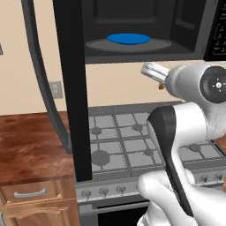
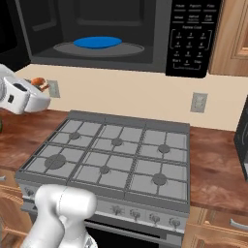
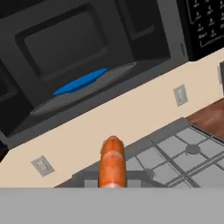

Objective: Transport the shrimp from the fridge to the microwave and turn on the microwave.

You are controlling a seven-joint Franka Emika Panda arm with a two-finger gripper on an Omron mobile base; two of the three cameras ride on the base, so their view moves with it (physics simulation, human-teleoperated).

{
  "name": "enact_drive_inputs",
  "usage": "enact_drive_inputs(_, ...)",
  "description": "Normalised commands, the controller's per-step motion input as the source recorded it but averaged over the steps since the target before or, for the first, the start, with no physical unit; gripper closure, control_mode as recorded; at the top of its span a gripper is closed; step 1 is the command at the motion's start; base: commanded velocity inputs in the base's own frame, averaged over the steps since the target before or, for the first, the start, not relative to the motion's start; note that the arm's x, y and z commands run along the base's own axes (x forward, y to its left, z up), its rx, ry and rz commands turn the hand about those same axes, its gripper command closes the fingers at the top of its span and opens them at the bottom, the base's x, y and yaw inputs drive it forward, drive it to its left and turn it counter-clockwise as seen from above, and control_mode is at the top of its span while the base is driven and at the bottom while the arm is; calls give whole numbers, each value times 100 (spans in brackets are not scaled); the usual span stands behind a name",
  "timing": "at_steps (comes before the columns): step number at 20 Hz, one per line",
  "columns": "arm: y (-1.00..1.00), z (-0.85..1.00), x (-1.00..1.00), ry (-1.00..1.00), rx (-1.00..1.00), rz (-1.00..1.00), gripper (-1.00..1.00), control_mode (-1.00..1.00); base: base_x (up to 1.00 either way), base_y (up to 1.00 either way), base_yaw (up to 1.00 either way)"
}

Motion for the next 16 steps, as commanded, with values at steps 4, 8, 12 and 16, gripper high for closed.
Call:
enact_drive_inputs(4,-6,18,45,2,1,21,100,-100,0,0,0)
enact_drive_inputs(8,0,38,40,15,0,13,100,-100,0,0,0)
enact_drive_inputs(12,0,39,25,18,0,9,100,-100,0,0,0)
enact_drive_inputs(16,0,32,17,11,0,8,100,-100,0,0,0)
